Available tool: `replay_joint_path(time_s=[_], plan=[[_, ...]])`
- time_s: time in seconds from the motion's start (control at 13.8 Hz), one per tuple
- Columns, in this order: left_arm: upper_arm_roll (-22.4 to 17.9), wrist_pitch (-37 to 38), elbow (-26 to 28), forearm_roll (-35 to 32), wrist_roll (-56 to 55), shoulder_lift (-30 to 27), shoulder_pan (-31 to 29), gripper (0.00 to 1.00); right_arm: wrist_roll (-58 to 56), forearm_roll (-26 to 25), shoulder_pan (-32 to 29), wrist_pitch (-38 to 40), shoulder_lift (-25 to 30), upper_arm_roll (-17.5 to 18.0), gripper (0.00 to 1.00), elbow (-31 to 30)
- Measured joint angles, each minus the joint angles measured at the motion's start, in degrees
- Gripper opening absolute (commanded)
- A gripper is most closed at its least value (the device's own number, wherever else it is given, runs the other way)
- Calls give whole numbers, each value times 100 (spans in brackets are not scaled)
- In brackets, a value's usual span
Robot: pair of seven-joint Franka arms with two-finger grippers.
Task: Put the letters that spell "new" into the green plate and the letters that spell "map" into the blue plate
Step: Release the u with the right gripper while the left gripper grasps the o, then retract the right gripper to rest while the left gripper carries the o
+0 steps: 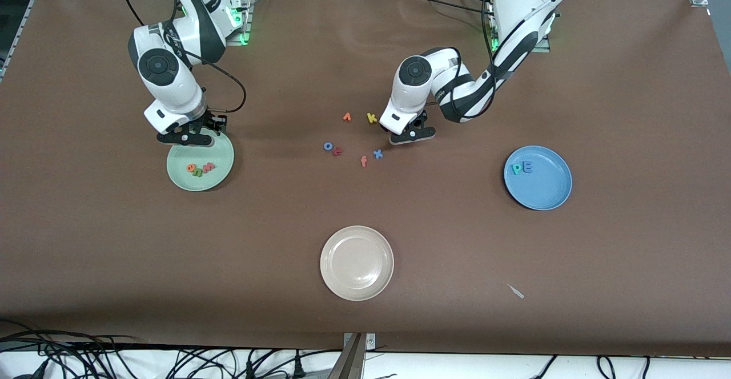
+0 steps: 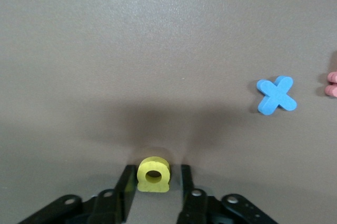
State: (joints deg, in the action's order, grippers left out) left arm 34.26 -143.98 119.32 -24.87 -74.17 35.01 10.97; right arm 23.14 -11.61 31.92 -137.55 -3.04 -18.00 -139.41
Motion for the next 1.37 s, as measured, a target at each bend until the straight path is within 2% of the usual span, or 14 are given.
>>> replay_joint_path(time_s=[0.22, 0.36, 0.51, 0.65, 0.72, 0.87, 1.16, 1.37], plan=[[0, 4, -1, 0, 0, -3, 1, 28, -108, 0, 0, 558, 147, -3, 72, 462], [0, 5, -2, 0, 0, -5, 1, 25, -294, 5, 1, 1369, 156, -3, 74, 1144], [1, 7, -3, 0, 0, -7, 2, 23, -627, 233, 4, 2129, 85, 0, 75, 1939], [3, 45, -13, 0, 3, -7, 3, 19, -986, 456, 8, 2761, -78, 1, 84, 2737], [6, 130, -37, 0, 22, -7, 4, 18, -1088, 497, 11, 3041, -175, 3, 95, 3113], [4, 368, -104, 0, 152, -9, -16, 17, -1193, 515, 20, 3477, -332, 5, 99, 3727], [-14, 1424, -534, 82, 945, -12, -232, 16, -1475, 522, 17, 4149, -376, -81, 99, 4379], [-19, 2591, -1165, 503, 2289, -26, -579, 16, -1775, 811, -79, 4539, -308, -245, 99, 4719]])
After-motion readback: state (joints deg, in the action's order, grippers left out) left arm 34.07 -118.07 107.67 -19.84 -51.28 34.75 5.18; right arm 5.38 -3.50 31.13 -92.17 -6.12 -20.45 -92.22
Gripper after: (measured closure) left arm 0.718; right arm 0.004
